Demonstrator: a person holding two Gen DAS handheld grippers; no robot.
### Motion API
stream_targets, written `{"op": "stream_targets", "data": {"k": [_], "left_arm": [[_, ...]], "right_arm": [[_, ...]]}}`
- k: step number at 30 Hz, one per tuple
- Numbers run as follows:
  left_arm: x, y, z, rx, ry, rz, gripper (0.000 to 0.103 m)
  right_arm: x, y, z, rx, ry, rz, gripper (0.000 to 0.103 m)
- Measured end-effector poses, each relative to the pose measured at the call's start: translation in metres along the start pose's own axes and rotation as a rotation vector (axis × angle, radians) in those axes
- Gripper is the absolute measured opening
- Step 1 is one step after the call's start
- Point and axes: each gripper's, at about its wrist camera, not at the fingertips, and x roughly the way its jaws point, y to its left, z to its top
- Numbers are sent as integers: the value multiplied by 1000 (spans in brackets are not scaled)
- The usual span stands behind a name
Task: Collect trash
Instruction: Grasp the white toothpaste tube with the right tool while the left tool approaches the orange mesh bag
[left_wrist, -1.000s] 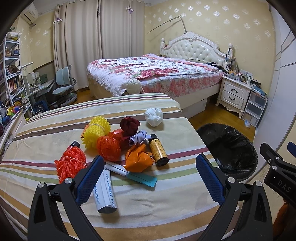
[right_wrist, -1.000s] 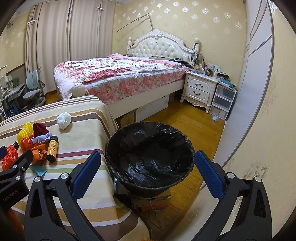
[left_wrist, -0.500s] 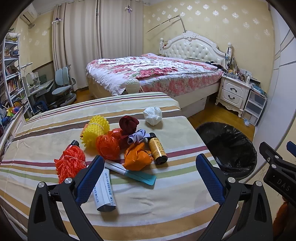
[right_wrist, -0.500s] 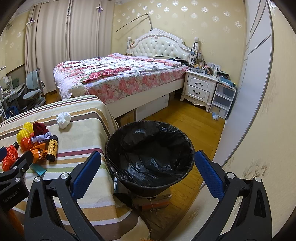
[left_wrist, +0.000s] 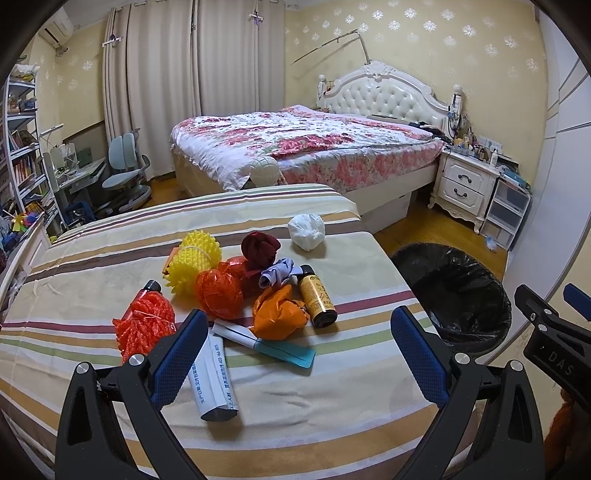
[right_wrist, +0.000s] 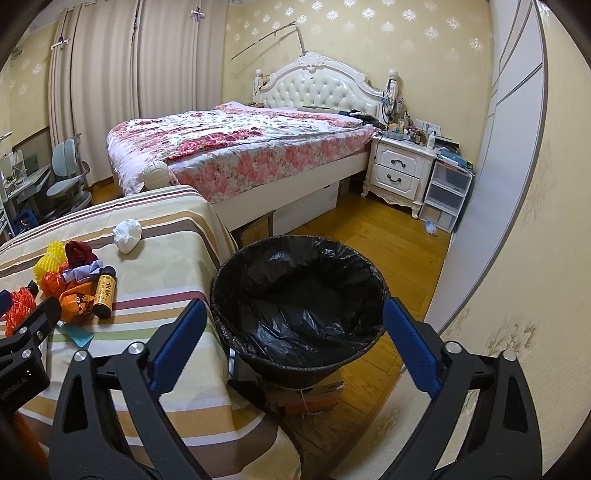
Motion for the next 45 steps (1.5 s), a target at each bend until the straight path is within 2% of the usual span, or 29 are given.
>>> {"op": "stream_targets", "data": {"k": [6, 8, 12, 13, 22, 30, 34, 39, 45], "left_arm": [[-13, 22, -2, 7, -24, 34, 96], [-15, 34, -4, 2, -23, 55, 93], [-22, 58, -10, 1, -5, 86, 79], [-23, 64, -10, -3, 0, 90, 78], [-46, 128, -24, -47, 6, 177, 78], [-53, 183, -40, -99, 38, 285, 80], [-56, 206, -51, -104, 49, 332, 84], [-56, 231, -61, -150, 71, 343, 85], [-54, 239, -64, -163, 76, 346, 85]], "right_arm": [[-2, 14, -3, -10, 14, 36, 81], [-4, 19, -1, -14, 19, 56, 81], [-5, 37, 1, -42, 26, 100, 81], [-8, 43, 1, -51, 26, 113, 81], [-30, 103, -1, -170, 26, 235, 81], [-42, 161, -10, -282, 50, 349, 81], [-47, 192, -15, -346, 72, 406, 76], [-44, 225, -25, -407, 122, 460, 67], [-33, 248, -36, -441, 188, 459, 52]]}}
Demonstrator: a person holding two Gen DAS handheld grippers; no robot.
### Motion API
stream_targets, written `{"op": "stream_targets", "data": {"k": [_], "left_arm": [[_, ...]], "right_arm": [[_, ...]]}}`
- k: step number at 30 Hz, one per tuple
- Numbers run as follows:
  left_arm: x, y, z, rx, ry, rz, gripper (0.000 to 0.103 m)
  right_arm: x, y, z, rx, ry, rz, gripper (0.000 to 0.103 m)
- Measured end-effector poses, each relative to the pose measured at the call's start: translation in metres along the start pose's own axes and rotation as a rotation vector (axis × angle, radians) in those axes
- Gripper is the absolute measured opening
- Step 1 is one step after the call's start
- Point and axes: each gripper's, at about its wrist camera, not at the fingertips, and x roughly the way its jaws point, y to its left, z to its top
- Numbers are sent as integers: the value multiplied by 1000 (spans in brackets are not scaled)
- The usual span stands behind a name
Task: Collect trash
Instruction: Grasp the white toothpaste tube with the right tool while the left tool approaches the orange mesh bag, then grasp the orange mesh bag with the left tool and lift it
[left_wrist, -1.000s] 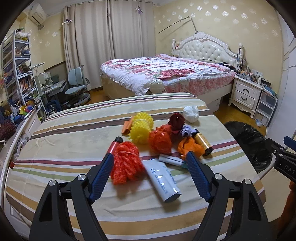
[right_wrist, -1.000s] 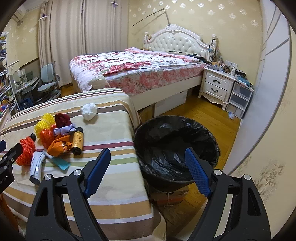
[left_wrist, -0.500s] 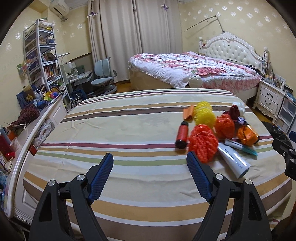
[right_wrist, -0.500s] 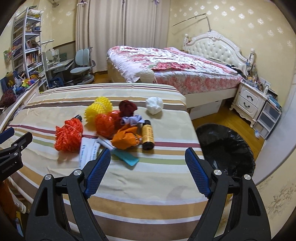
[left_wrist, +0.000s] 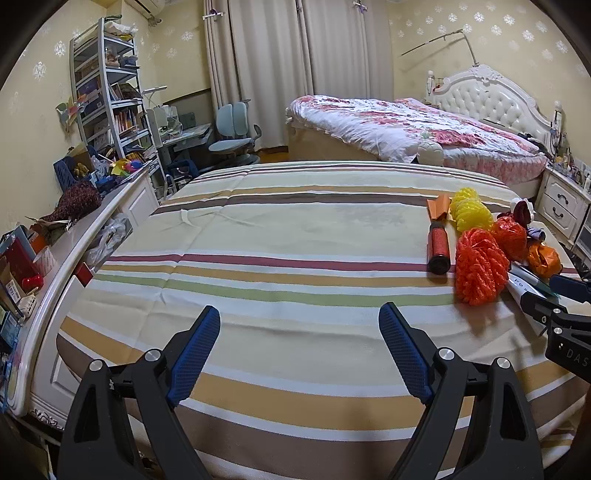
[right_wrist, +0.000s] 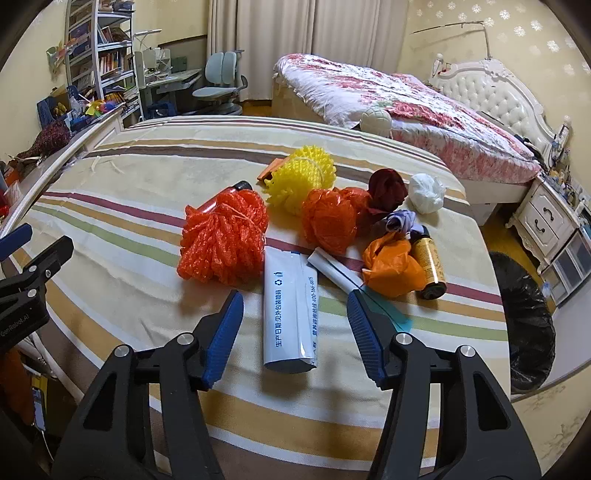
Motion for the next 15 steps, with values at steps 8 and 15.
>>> {"op": "stream_targets", "data": {"k": [8, 15], "left_arm": [[7, -3, -1, -14, 8, -28, 85], [5, -18, 0, -8, 11, -55, 85]], "right_arm": [[8, 9, -4, -8, 25, 11, 25], [-11, 7, -2, -15, -26, 6, 23]]}}
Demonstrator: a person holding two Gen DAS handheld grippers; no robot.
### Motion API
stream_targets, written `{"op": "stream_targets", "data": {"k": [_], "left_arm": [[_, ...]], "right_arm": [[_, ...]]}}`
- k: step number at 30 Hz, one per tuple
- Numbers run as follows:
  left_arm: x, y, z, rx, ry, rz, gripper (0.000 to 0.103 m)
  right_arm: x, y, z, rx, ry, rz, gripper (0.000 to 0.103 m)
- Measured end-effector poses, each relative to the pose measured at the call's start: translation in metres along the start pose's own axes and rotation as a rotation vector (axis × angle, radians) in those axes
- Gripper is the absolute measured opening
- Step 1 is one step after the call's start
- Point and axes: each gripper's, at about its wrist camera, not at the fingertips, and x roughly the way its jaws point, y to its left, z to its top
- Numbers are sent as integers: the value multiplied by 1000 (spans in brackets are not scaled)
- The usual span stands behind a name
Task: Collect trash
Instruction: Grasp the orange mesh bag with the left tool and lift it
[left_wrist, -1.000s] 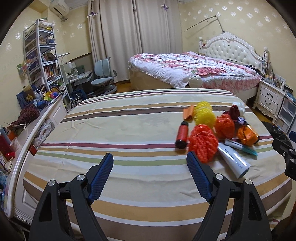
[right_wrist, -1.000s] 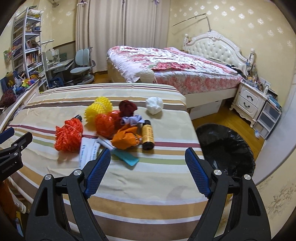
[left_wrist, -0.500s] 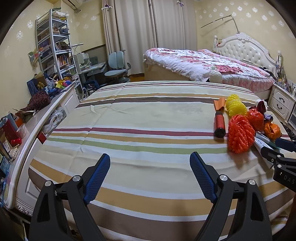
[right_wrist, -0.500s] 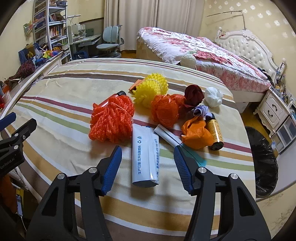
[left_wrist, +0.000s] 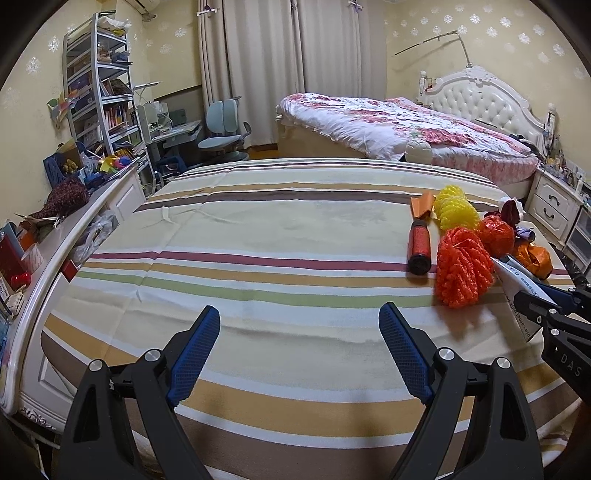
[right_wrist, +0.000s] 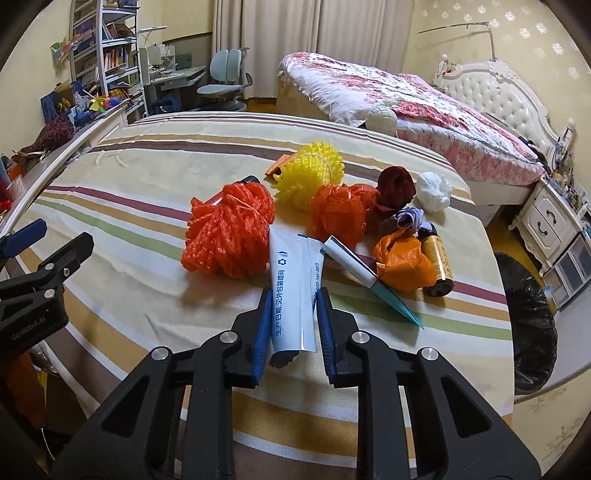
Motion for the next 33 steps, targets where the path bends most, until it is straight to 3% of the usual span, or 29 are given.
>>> {"op": "stream_targets", "data": {"k": [19, 30, 32, 33], "left_arm": [[1, -86, 13, 57, -13, -133, 85], [27, -116, 20, 124, 19, -99, 85], [31, -119, 19, 131, 27, -110, 72], [32, -119, 18, 138, 39, -133, 58]], "right_arm": [[-41, -69, -10, 124, -96, -72, 23], [-34, -91, -21, 179, -86, -53, 23], [-32, -92, -21, 181, -84, -51, 23], [-31, -92, -22, 181, -84, -51, 23]]}}
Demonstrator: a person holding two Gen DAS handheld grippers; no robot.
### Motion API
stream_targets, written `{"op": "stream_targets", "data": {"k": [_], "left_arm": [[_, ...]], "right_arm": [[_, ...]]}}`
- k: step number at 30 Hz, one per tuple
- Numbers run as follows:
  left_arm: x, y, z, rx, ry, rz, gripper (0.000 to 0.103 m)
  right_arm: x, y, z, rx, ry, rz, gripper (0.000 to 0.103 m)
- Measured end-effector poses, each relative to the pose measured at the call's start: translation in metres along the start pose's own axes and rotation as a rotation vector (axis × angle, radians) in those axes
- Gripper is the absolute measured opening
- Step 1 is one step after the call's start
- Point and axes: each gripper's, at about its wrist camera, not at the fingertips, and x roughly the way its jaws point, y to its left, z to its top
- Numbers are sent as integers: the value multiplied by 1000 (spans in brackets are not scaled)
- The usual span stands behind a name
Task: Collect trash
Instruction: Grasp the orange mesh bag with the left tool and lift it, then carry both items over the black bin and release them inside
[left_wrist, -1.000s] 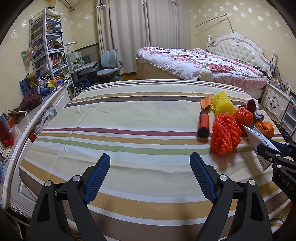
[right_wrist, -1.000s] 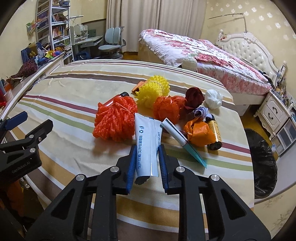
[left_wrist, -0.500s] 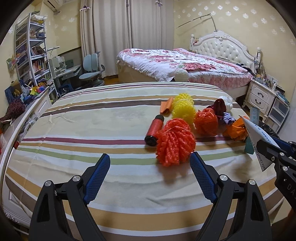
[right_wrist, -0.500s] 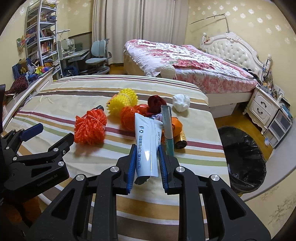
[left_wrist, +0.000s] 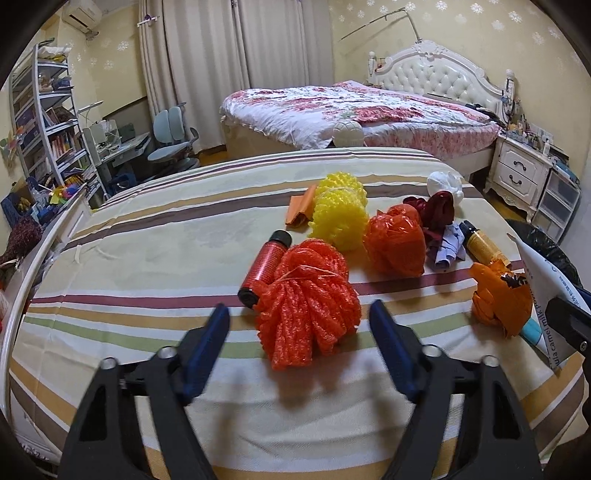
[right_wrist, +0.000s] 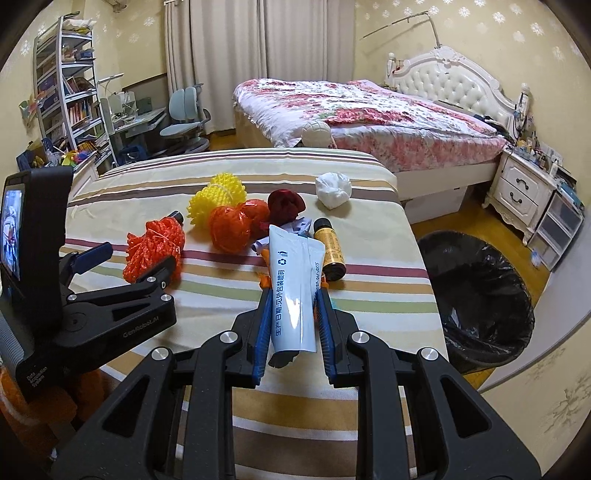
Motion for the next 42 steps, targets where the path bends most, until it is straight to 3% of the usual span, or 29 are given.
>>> {"op": "stream_targets", "data": {"k": [4, 7, 20, 27, 34, 42], "left_arm": [[2, 2, -2, 1, 15, -28, 42], [-4, 6, -5, -3, -4, -56, 37], [-71, 30, 6, -70, -156, -57, 36], [-94, 26, 18, -96, -223, -88, 36], [-87, -8, 35, -56, -246, -159, 36], [-63, -85, 57, 47, -241, -271, 36]], "right_arm": [[0, 0, -1, -2, 0, 0, 23], [2, 1, -2, -6, 1, 0, 23], [-12, 7, 3, -16, -50, 0, 23], [-32, -15, 17, 13, -112, -41, 23], [-36, -63, 22, 83, -137, -137, 23], [-18, -132, 20, 177, -120, -238, 23]]}}
